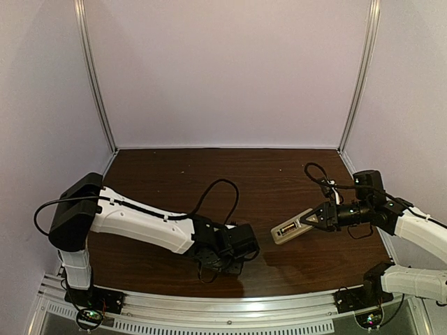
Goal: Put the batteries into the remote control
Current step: Pick up the battery from the center of the board.
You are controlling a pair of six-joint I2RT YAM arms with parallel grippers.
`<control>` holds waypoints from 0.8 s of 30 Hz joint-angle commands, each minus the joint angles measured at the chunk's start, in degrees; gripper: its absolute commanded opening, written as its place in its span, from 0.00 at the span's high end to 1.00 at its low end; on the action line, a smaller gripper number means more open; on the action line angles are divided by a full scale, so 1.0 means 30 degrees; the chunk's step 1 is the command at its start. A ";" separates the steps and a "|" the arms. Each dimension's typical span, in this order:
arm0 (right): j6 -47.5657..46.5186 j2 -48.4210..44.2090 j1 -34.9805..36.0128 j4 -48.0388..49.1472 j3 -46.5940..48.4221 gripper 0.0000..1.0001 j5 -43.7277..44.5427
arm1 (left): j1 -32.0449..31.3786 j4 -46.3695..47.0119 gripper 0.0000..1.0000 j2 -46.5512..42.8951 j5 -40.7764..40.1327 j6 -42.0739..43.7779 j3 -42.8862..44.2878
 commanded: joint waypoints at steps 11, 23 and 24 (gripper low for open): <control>0.0004 -0.0060 -0.0127 0.0452 0.0301 1.00 -0.0077 | 0.0118 -0.1229 0.67 0.1122 -0.0558 0.0275 0.0839; -0.0062 0.0215 -0.0115 0.0608 -0.0027 1.00 -0.0214 | 0.0669 -0.1269 0.88 0.1183 -0.0502 0.3115 0.1027; -0.0091 0.0271 -0.0122 0.0593 -0.0038 1.00 -0.0244 | 0.0807 -0.1284 0.92 0.1165 -0.0351 0.3308 0.0945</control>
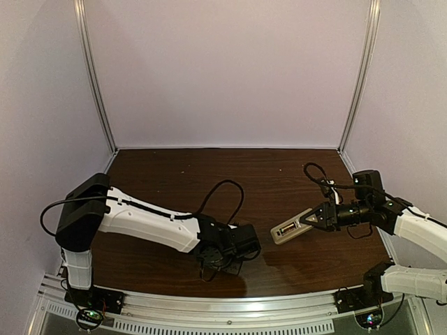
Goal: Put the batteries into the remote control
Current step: Pick up the battery from the center of the board.
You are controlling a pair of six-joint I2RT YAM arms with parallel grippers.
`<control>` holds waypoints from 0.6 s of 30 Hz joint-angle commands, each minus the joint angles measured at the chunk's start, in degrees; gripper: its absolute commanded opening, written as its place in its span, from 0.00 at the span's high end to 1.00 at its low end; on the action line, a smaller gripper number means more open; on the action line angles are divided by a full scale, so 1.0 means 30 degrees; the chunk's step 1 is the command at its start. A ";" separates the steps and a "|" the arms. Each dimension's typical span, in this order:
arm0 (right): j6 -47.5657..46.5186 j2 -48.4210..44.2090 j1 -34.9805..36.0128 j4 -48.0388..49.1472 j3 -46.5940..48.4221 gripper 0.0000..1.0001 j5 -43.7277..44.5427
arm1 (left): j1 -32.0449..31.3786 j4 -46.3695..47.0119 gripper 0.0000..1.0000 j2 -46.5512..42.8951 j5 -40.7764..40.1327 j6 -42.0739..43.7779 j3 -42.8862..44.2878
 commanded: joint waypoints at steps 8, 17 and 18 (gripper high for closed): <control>0.1227 0.0288 -0.0111 0.2319 -0.1182 1.00 -0.1251 | 0.0997 0.2987 1.00 -0.2769 -0.0513 0.6079 -0.1766; 0.3460 0.0300 0.0881 0.4966 -0.1746 1.00 -0.1379 | 0.0996 1.3166 1.00 -1.0482 0.0337 1.4940 -0.6602; 0.3839 0.0416 0.1113 0.5521 -0.1846 1.00 -0.1368 | 0.0982 1.3647 1.00 -1.0659 0.0682 1.5843 -0.6624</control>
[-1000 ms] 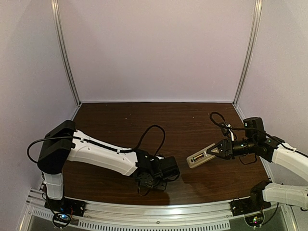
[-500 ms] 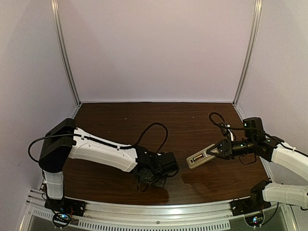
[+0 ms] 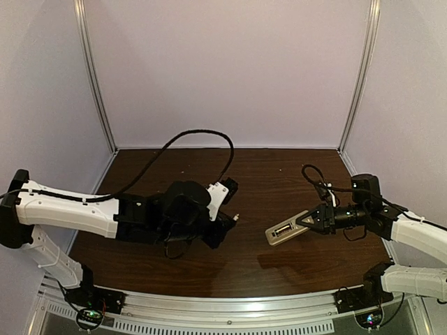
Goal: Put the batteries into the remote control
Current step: Pick up the battery from the center of the board, then place the battery in the battery compartment.
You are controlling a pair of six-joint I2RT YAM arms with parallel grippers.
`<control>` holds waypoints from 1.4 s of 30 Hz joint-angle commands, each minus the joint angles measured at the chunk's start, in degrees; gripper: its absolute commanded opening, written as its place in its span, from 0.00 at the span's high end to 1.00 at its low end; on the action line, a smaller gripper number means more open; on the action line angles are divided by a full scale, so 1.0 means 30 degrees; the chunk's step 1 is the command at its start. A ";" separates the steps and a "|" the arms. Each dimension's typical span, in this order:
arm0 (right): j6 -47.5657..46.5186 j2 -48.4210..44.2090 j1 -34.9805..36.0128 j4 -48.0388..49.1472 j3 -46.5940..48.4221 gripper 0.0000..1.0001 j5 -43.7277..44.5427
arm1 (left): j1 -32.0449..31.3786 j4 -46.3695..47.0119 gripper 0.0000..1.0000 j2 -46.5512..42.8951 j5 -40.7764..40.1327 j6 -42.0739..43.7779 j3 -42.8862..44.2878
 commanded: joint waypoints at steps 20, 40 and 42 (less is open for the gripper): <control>0.5870 0.2627 0.4376 0.9496 -0.0481 1.00 0.0058 | -0.0756 0.6279 1.00 0.2269 0.5640 0.9479 0.2392; 0.6498 0.2717 0.4806 1.0314 -0.0522 1.00 -0.0364 | -0.0738 0.5735 1.00 0.2752 0.3569 0.9196 0.2432; 0.6474 0.2745 0.4825 1.0333 -0.0522 1.00 -0.0358 | -0.0723 0.5696 1.00 0.2839 0.3519 0.9142 0.2380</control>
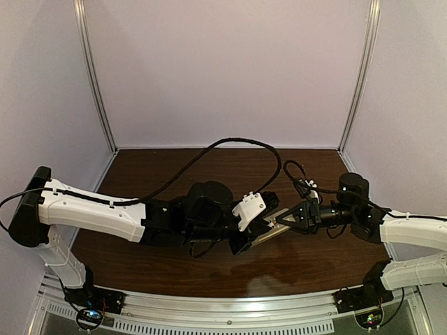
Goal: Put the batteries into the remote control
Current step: Place the battery in the battery compartment.
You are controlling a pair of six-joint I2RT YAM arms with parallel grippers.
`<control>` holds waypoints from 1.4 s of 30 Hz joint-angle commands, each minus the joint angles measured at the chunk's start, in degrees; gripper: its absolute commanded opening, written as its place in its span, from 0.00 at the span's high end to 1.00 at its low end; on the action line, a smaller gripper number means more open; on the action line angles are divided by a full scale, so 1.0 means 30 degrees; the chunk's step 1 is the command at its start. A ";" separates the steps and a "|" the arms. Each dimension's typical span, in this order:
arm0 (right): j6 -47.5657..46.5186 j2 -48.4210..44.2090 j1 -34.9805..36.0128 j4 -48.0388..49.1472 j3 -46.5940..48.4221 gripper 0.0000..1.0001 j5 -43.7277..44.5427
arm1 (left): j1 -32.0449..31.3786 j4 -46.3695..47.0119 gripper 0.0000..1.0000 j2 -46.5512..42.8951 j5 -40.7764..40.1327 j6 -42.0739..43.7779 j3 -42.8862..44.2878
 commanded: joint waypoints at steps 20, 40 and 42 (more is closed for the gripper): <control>0.0298 0.0376 0.0160 0.1366 0.0025 1.00 -0.0585 | -0.0042 -0.0630 0.89 0.0443 -0.0959 -0.0221 0.0157; -0.2998 0.1062 0.0188 -0.2552 0.0378 1.00 -0.0339 | -0.0041 -0.0694 0.72 -0.2724 0.2594 0.2856 -0.0942; -0.3704 0.1223 0.0243 -0.3473 0.0604 1.00 -0.0542 | -0.0032 -0.0990 0.71 -0.3501 0.3565 0.4369 -0.1409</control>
